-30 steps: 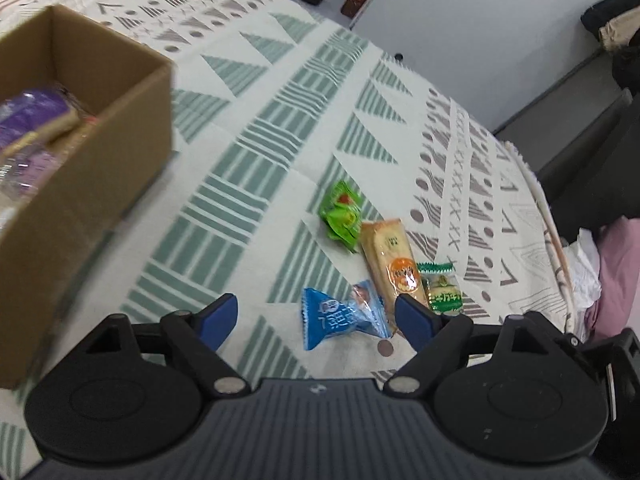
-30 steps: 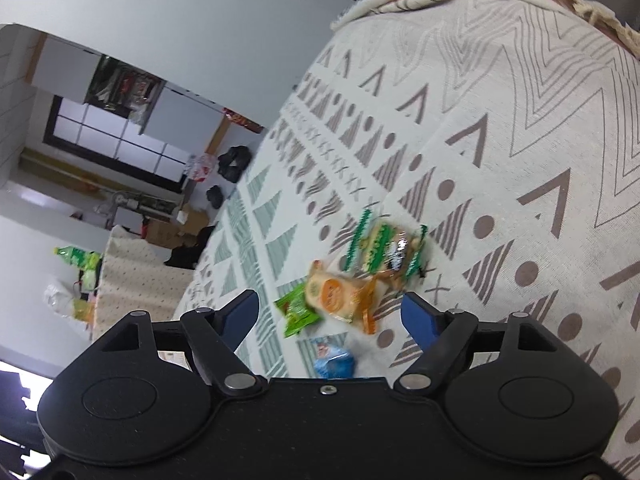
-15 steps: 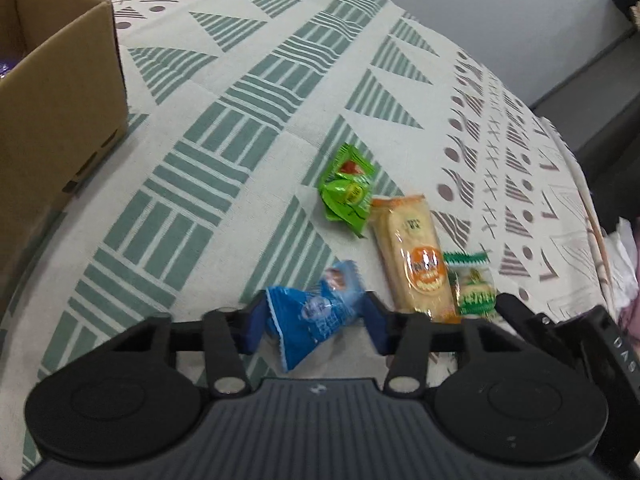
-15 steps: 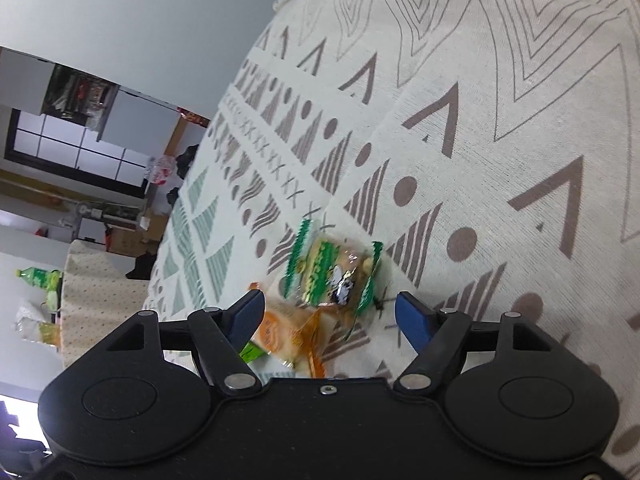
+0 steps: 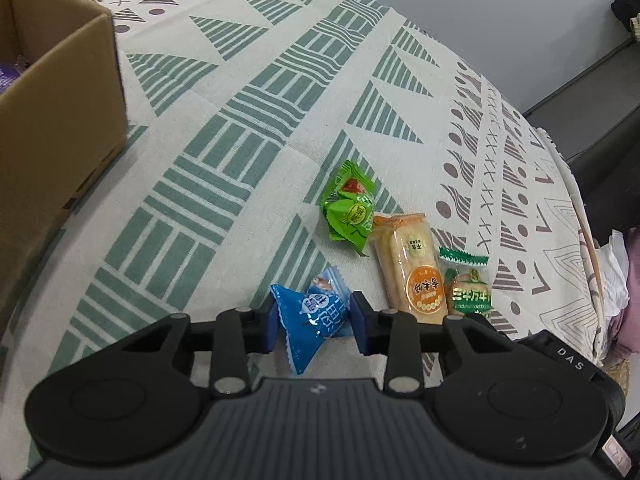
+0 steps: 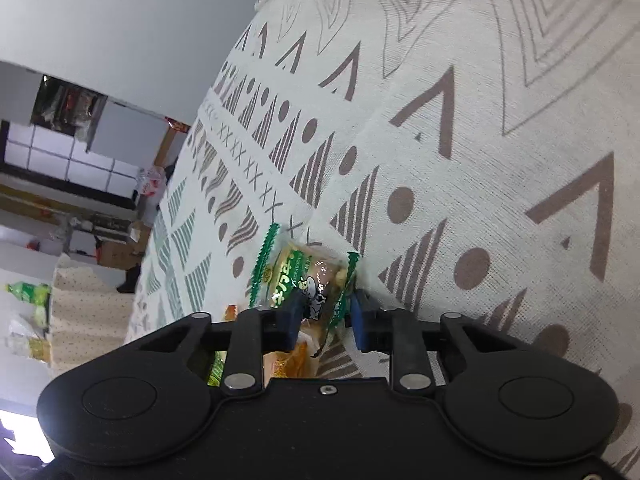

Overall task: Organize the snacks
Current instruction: 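Grasp the blue bag with the left gripper while the right grasps the green-wrapped pastry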

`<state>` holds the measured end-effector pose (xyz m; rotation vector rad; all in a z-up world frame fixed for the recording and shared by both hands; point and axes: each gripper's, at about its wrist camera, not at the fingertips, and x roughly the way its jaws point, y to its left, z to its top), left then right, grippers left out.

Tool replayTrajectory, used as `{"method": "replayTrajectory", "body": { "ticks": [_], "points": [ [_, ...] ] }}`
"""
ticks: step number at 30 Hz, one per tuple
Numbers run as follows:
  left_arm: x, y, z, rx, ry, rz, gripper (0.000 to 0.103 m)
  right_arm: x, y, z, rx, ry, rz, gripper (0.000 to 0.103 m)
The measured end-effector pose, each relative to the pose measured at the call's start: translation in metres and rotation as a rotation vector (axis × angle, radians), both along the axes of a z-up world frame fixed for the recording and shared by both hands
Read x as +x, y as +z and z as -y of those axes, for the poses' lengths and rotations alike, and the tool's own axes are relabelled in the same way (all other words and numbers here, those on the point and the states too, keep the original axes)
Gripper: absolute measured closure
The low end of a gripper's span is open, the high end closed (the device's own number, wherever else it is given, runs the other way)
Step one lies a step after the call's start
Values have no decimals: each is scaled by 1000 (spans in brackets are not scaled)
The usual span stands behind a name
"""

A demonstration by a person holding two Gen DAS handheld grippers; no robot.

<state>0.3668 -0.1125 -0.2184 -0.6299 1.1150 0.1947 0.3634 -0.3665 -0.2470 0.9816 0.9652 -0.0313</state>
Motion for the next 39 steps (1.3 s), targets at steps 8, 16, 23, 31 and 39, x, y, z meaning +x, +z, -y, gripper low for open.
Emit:
{"method": "replayTrajectory", "body": {
  "ticks": [8, 16, 23, 31, 39],
  "points": [
    [-20, 22, -10, 11, 25, 48, 72, -12, 10, 1, 14, 4, -27, 86],
    [-50, 49, -13, 24, 47, 104, 72, -33, 33, 7, 63, -2, 27, 102],
    [-77, 72, -20, 50, 72, 146, 72, -53, 49, 11, 81, -1, 65, 102],
    [-103, 109, -37, 86, 109, 211, 72, -63, 79, -1, 91, 49, 166, 103],
    [-124, 119, -46, 83, 133, 236, 72, -73, 82, -2, 33, 63, 102, 94]
  ]
}}
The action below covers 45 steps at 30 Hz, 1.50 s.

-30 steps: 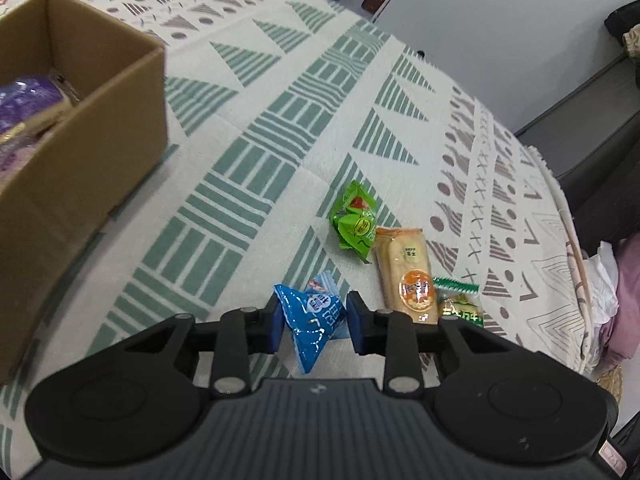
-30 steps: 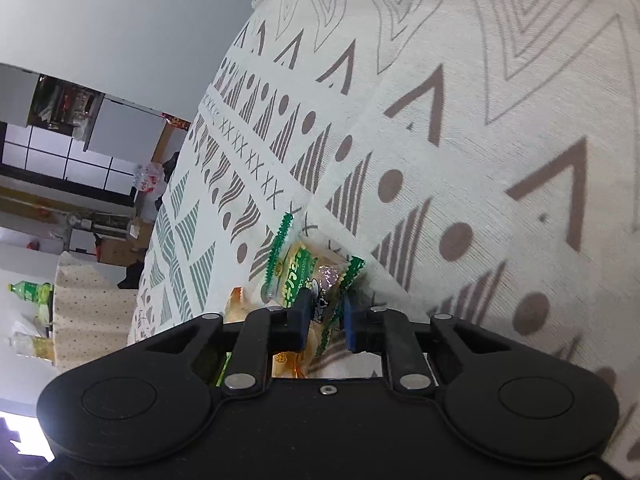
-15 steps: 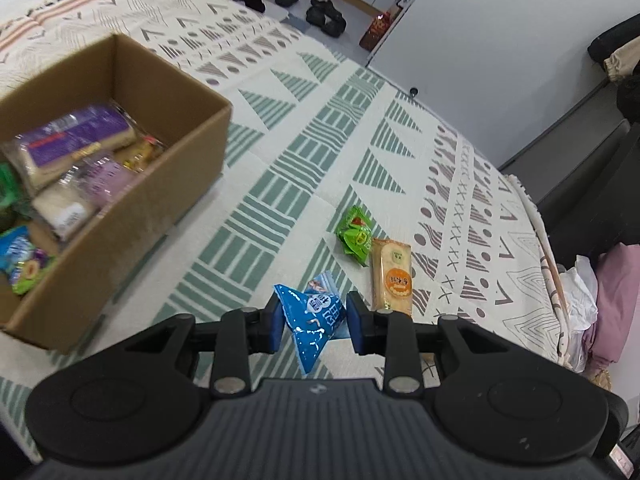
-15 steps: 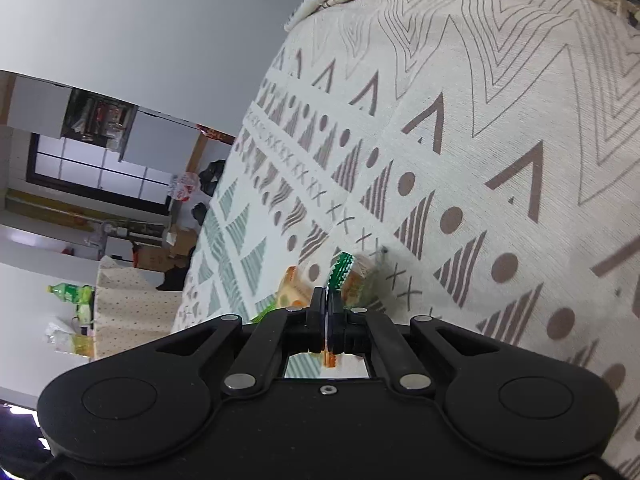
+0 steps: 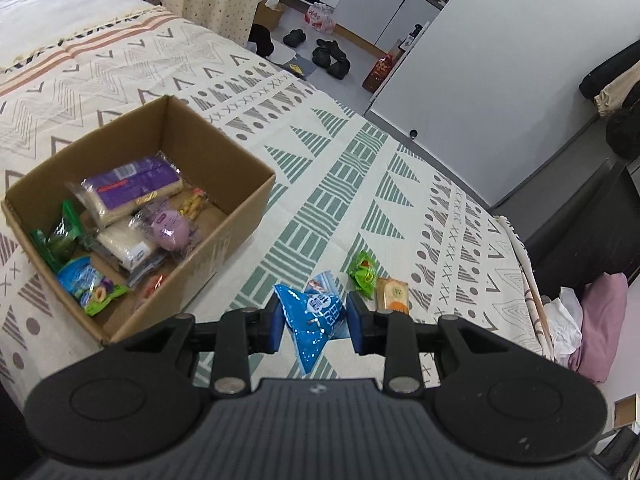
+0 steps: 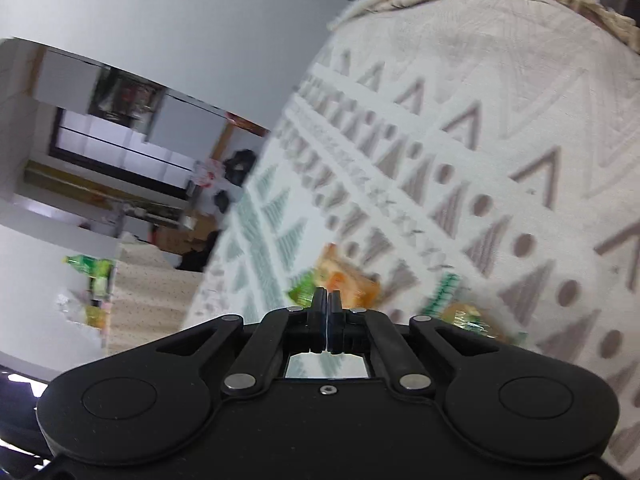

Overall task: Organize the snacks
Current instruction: 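Grasp the blue bag with the left gripper while the right grasps the green-wrapped pastry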

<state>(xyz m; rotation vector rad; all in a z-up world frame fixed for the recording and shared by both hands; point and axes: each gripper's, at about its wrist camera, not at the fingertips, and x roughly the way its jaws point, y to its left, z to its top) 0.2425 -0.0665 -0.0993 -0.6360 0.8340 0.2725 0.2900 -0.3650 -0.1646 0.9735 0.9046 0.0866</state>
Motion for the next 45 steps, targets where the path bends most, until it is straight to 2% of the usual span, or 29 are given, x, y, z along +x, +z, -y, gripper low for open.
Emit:
{"method": "replayTrajectory", "body": {
  "ticks": [1, 2, 4, 8, 10, 12, 16, 27, 34, 35, 37, 40, 45],
  "points": [
    [-1, -2, 0, -5, 1, -4, 72, -2, 0, 0, -41, 4, -17, 82],
    [-3, -4, 0, -12, 4, -9, 72, -4, -1, 0, -65, 14, -23, 74],
    [-7, -8, -1, -20, 7, -19, 72, -6, -5, 2, -82, 7, -47, 43],
    [-9, -10, -4, -20, 12, -26, 72, -10, -13, 4, -137, -19, -101, 29],
    [-8, -10, -7, -22, 17, -26, 72, -9, -18, 3, -191, -31, -133, 19],
    [-6, -11, -9, -24, 20, -25, 72, -6, -22, -1, -230, -13, -140, 17],
    [0, -18, -10, -30, 21, -34, 72, -2, -24, -18, -299, 64, -136, 4],
    [16, -55, -19, -68, 26, -102, 72, 9, -40, -50, -490, 171, -188, 0],
    [22, -56, -21, -76, 16, -105, 72, 12, -46, -75, -660, 242, -186, 0],
    [21, -56, -21, -76, 15, -104, 72, 13, -46, -77, -679, 245, -190, 1],
    [20, -54, -22, -75, 16, -101, 72, 13, -44, -81, -722, 242, -181, 20],
    [18, -52, -25, -72, 23, -98, 72, 12, -41, -81, -742, 229, -162, 40],
    [11, -43, -28, -65, 27, -86, 72, 7, -36, -78, -714, 224, -130, 45]
  ]
}}
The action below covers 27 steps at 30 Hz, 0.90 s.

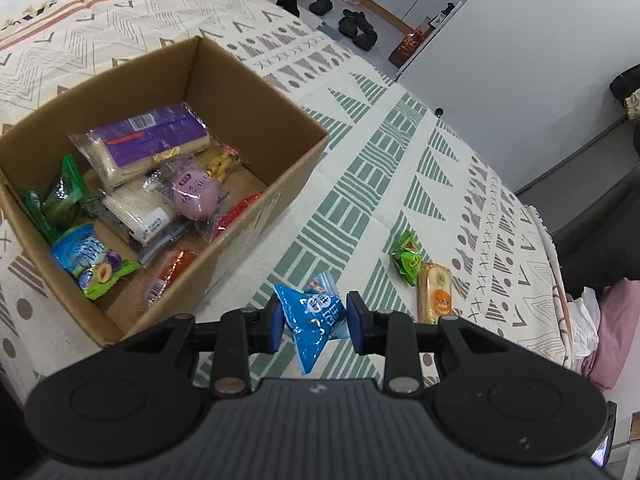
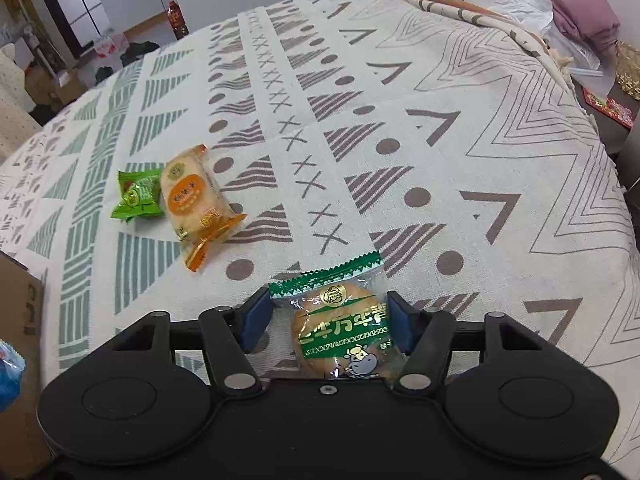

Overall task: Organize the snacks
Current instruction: 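Grasp the blue bag with the left gripper while the right grasps the green-wrapped pastry, then carry both snacks over the cardboard box and open both grippers to drop them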

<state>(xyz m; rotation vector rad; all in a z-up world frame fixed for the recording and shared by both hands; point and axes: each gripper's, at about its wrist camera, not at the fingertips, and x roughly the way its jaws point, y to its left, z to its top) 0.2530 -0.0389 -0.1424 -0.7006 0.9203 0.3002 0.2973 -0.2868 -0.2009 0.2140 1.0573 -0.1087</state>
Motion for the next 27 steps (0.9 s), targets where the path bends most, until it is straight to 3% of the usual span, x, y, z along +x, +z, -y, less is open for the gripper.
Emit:
{"method": "replayTrajectory", "body": {
  "ticks": [1, 13, 20, 27],
  "points": [
    [-2, 3, 0, 3, 0, 5, 72, 0, 1, 1, 21, -3, 2, 56],
    [-22, 42, -14, 42, 34, 78, 72, -13, 42, 4, 228, 35, 97, 57],
    [-36, 61, -35, 63, 80, 110, 72, -17, 67, -11, 466, 105, 180, 57],
    [-46, 75, -63, 76, 123, 132, 72, -22, 86, -40, 505, 193, 227, 57]
  ]
}}
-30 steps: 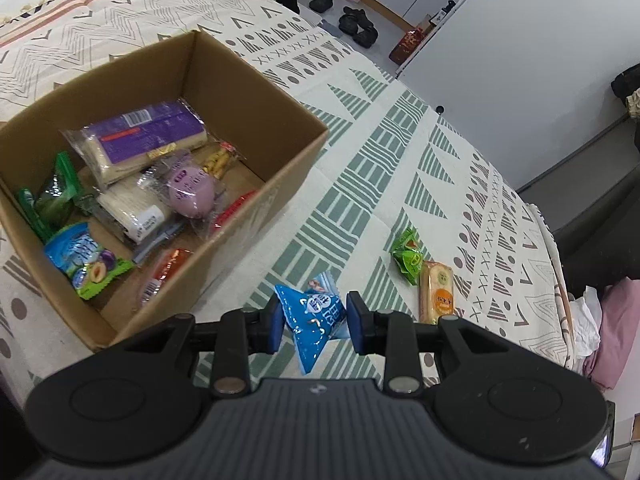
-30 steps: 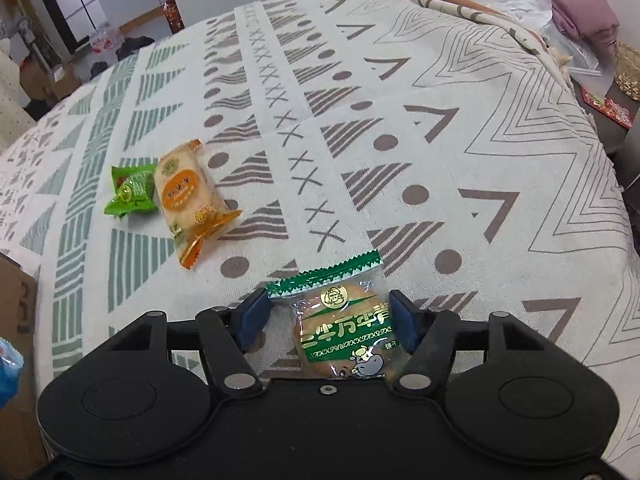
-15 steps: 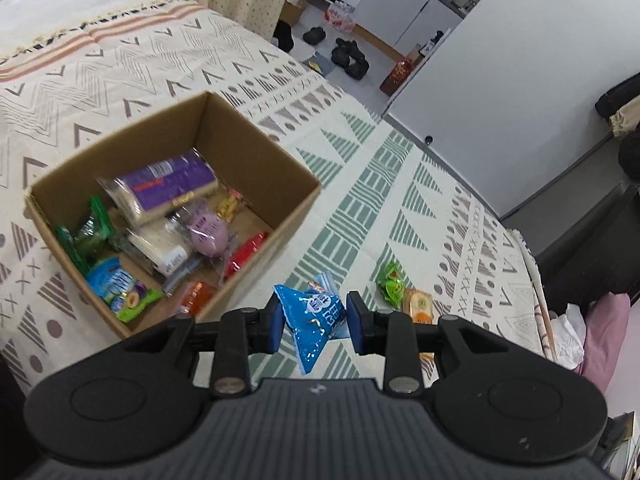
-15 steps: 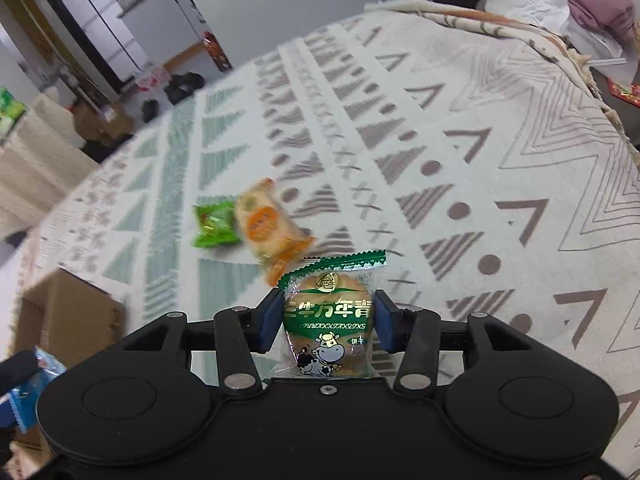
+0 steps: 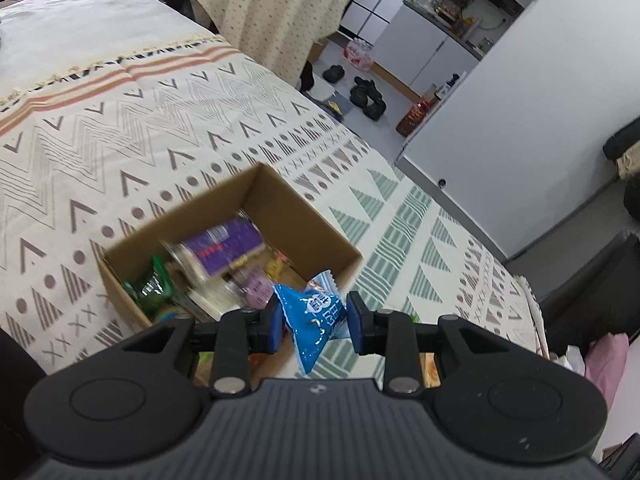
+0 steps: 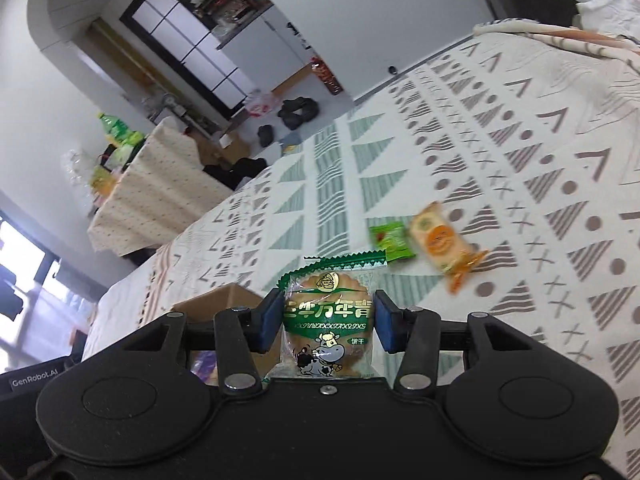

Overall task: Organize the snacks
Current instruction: 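Carry both snacks over the cardboard box and open both grippers to drop them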

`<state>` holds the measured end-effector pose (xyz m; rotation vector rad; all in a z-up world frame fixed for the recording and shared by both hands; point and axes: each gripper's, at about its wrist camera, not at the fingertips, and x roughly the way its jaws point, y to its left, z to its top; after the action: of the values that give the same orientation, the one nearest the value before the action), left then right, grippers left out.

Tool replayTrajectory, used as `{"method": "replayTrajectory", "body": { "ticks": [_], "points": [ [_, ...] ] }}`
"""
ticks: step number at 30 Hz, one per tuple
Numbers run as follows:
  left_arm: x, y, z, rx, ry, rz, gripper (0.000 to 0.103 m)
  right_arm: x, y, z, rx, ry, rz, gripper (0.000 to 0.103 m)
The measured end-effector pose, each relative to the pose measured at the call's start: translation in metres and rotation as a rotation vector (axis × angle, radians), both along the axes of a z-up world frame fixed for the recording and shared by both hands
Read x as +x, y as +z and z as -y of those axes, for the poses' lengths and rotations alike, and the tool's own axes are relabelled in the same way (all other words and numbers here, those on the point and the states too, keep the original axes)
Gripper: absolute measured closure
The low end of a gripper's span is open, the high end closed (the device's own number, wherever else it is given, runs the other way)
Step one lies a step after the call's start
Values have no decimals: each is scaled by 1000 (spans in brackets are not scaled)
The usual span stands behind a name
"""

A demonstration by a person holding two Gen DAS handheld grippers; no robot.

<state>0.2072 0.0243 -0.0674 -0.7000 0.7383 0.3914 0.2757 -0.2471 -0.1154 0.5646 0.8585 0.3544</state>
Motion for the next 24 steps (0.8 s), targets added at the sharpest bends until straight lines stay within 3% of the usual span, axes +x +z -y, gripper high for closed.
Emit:
{"method": "replayTrajectory", "body": {
  "ticks": [7, 15, 19, 24],
  "points": [
    [-10, 1, -32, -20, 43, 14, 72, -7, 12, -23, 36, 55, 37, 57],
    [-12, -20, -57, -70, 51, -31, 70, -15, 20, -56, 50, 129, 69, 56],
    [-9, -28, -67, -55, 51, -84, 48, -15, 19, -73, 49, 160, 65, 56],
    [-10, -25, -83, -55, 72, -78, 40, -15, 21, -90, 80, 185, 61, 56]
  ]
}}
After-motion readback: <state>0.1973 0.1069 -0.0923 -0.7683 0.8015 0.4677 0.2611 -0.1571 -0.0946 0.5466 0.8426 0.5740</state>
